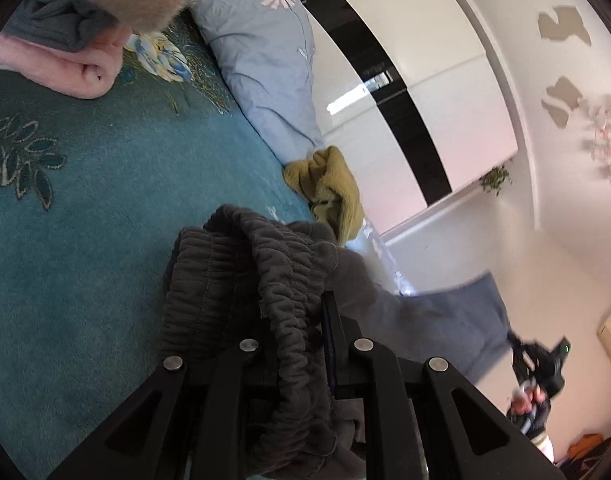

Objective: Fold clothes

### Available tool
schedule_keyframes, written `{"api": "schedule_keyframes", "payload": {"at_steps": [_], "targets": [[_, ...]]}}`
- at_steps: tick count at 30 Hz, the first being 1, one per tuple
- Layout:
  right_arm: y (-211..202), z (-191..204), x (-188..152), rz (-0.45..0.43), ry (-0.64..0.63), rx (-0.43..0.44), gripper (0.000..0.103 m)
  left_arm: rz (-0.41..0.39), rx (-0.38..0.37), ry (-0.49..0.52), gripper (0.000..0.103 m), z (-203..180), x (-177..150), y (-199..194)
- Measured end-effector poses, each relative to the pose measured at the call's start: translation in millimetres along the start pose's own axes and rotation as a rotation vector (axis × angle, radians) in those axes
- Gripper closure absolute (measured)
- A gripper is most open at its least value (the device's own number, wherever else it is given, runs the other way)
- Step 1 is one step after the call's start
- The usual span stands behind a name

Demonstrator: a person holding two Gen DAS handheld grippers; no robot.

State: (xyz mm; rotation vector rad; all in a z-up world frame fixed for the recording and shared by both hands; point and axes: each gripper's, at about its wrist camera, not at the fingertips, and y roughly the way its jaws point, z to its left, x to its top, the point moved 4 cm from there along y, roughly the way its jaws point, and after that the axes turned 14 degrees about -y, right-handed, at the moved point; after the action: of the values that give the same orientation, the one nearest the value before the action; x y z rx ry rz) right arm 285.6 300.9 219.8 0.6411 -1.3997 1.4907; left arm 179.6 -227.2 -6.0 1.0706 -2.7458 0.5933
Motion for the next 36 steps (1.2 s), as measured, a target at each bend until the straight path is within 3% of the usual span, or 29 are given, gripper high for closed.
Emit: {"api": "schedule_keyframes", "payload": {"at_steps": [5,10,12,14,18,20,23,25,28,31,34,36], "targets": [[11,-75,-105,0.195,0.207,-0.085,0.099,0.026,0.037,0.013,0.09,3,-8,1],[30,-115,-163,0.249,0.35,-0.08,0.099,0.014,0.074,0.029,0.08,4,-16,-8],[33,-118,-168,0.246,0.347,-0.07,0.099,0.006,0.087,0.025,0.063,3,-19,-15],[38,-120,-169,0.237,0.343,-0.057,0.099,-0.032,0.123,0.013,0.052,6,-21,-29],[39,-122,-172,0.204,0.35,-0.022,0.099,-0.139,0.19,-0.049,0.046,20,-28,-67],[39,-119,-170,0.189,0.343,-0.014,0.099,-0.16,0.196,-0.138,0.046,35,-34,-82],[40,-114,-168,0.178,0.316,-0.015,0.099,-0.086,0.149,-0.269,0.046,51,-46,-82],[42,-110,-167,0.181,0.3,-0.015,0.099,-0.02,0.123,-0.306,0.046,51,-56,-75],[41,-109,-167,0.182,0.294,-0.015,0.099,0.075,0.141,-0.318,0.046,44,-71,-57],[40,-108,-167,0.181,0.29,-0.015,0.098,0.105,0.166,-0.311,0.046,39,-83,-41],[40,-107,-167,0.179,0.287,-0.014,0.098,0.056,0.152,-0.329,0.053,39,-83,-33],[39,-106,-167,0.178,0.284,-0.014,0.098,0.037,0.131,-0.316,0.07,37,-81,-32]]}}
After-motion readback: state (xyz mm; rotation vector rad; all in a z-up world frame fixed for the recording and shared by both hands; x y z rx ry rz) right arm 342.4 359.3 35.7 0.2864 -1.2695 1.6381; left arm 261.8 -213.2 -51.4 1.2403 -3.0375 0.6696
